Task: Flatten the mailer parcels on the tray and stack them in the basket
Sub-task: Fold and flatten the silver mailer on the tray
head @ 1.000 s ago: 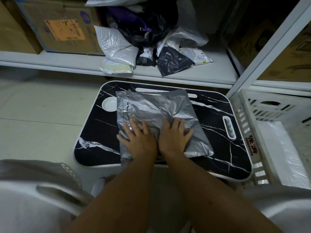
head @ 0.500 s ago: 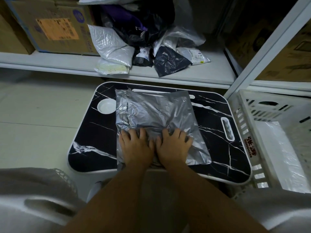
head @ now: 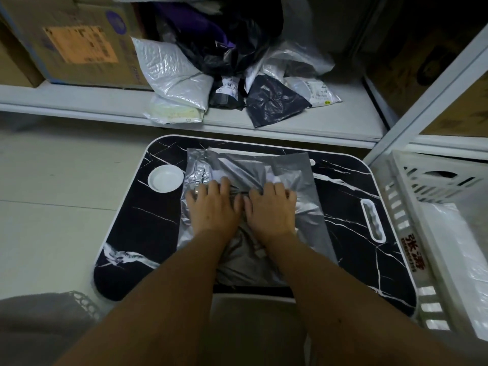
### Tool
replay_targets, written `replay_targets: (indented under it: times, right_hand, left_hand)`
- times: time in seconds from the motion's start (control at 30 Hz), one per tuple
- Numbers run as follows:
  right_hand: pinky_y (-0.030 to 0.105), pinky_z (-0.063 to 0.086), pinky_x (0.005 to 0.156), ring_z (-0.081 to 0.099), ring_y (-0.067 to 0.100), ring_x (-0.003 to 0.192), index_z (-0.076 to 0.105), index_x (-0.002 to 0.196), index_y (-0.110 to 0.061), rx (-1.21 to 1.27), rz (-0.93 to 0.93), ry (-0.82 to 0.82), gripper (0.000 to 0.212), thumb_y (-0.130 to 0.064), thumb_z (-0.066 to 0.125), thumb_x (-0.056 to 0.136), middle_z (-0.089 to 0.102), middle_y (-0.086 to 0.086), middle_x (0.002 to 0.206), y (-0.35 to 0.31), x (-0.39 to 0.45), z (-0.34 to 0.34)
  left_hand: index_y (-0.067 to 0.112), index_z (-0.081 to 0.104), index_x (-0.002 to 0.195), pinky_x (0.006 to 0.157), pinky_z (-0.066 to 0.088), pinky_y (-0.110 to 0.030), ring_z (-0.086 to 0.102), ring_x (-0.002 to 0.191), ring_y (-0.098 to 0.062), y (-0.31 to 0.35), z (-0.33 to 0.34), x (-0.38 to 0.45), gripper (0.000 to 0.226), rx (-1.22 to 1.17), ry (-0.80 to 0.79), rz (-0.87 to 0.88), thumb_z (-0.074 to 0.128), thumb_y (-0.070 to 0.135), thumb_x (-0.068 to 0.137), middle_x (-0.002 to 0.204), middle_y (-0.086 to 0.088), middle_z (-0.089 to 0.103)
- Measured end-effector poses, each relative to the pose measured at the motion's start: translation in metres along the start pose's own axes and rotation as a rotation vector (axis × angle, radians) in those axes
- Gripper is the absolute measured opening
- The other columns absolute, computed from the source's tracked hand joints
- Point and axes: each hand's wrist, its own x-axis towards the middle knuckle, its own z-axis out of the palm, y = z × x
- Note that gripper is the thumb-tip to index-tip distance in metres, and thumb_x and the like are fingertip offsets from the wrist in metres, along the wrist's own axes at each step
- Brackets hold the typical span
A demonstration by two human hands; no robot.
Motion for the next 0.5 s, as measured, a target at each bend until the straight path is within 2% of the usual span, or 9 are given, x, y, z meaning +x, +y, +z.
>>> replay_targets:
  times: [0.03,0.1,0.13,0.2,0.27,0.33,0.4,0.5]
  right_hand:
    - [0.047,0.034,0.093,0.048,0.028,0.115,0.066,0.103,-0.021,0.028,-0.019,-0.014,0.034,-0.044,0.041,0.097,0.058,0.009,0.121,-0.001,0.01,-0.001]
    - [0.053,0.019,0.109,0.025,0.028,0.141,0.053,0.129,-0.02,0.099,-0.049,-0.14,0.042,-0.043,0.034,0.099,0.036,0.007,0.15,-0.002,0.022,0.002]
    - [0.057,0.01,0.113,0.011,0.027,0.147,0.04,0.141,-0.022,0.125,-0.056,-0.219,0.048,-0.044,0.029,0.1,0.021,0.004,0.159,-0.002,0.026,0.007]
    - [0.063,-0.002,0.113,-0.008,0.03,0.148,0.018,0.151,-0.033,0.149,-0.044,-0.324,0.054,-0.047,0.024,0.1,0.001,-0.002,0.163,0.001,0.026,0.015]
    - [0.065,-0.004,0.112,-0.012,0.035,0.147,0.009,0.152,-0.042,0.161,-0.028,-0.365,0.055,-0.05,0.023,0.099,-0.004,-0.005,0.163,0.003,0.027,0.021]
    - [0.065,-0.003,0.112,-0.012,0.037,0.146,0.007,0.151,-0.046,0.169,-0.013,-0.381,0.056,-0.052,0.024,0.098,-0.004,-0.005,0.163,0.003,0.029,0.022]
    - [0.065,-0.001,0.112,-0.01,0.037,0.147,0.008,0.15,-0.048,0.171,-0.007,-0.394,0.057,-0.053,0.026,0.097,-0.003,-0.004,0.163,0.003,0.029,0.024]
    - [0.059,0.003,0.114,-0.007,0.033,0.148,0.011,0.151,-0.045,0.178,0.038,-0.355,0.062,-0.058,0.03,0.093,-0.002,0.004,0.163,0.006,0.029,0.027]
  left_hand:
    - [0.02,0.048,0.123,0.104,0.028,-0.048,0.043,0.117,-0.027,0.001,-0.003,0.01,0.048,0.045,-0.025,0.023,0.025,0.051,0.095,0.122,-0.008,0.049]
    - [0.02,0.045,0.125,0.112,0.017,-0.055,0.028,0.134,-0.031,0.0,-0.004,0.024,0.045,0.101,-0.074,0.069,0.022,0.046,0.097,0.14,-0.013,0.036]
    - [0.019,0.041,0.13,0.114,0.009,-0.058,0.014,0.142,-0.033,-0.002,-0.001,0.029,0.046,0.095,-0.104,0.083,0.021,0.045,0.098,0.151,-0.014,0.023]
    - [0.017,0.027,0.141,0.114,0.003,-0.061,-0.007,0.146,-0.033,-0.007,0.009,0.033,0.051,0.028,-0.174,0.065,0.019,0.045,0.099,0.16,-0.008,-0.001]
    - [0.02,0.01,0.15,0.112,0.004,-0.064,-0.012,0.145,-0.034,-0.011,0.017,0.036,0.059,-0.01,-0.216,0.028,0.018,0.049,0.098,0.16,-0.003,-0.008]
    - [0.032,-0.002,0.151,0.11,0.003,-0.066,-0.013,0.145,-0.036,-0.013,0.021,0.038,0.06,-0.012,-0.232,0.02,0.016,0.052,0.097,0.16,0.0,-0.009]
    - [0.041,-0.005,0.149,0.109,0.003,-0.068,-0.013,0.143,-0.04,-0.013,0.022,0.037,0.057,-0.019,-0.247,0.002,0.013,0.056,0.096,0.16,0.003,-0.01]
    - [0.047,-0.004,0.147,0.109,0.003,-0.068,-0.013,0.142,-0.044,-0.012,0.022,0.036,0.056,-0.019,-0.246,-0.044,0.012,0.059,0.095,0.16,0.004,-0.01]
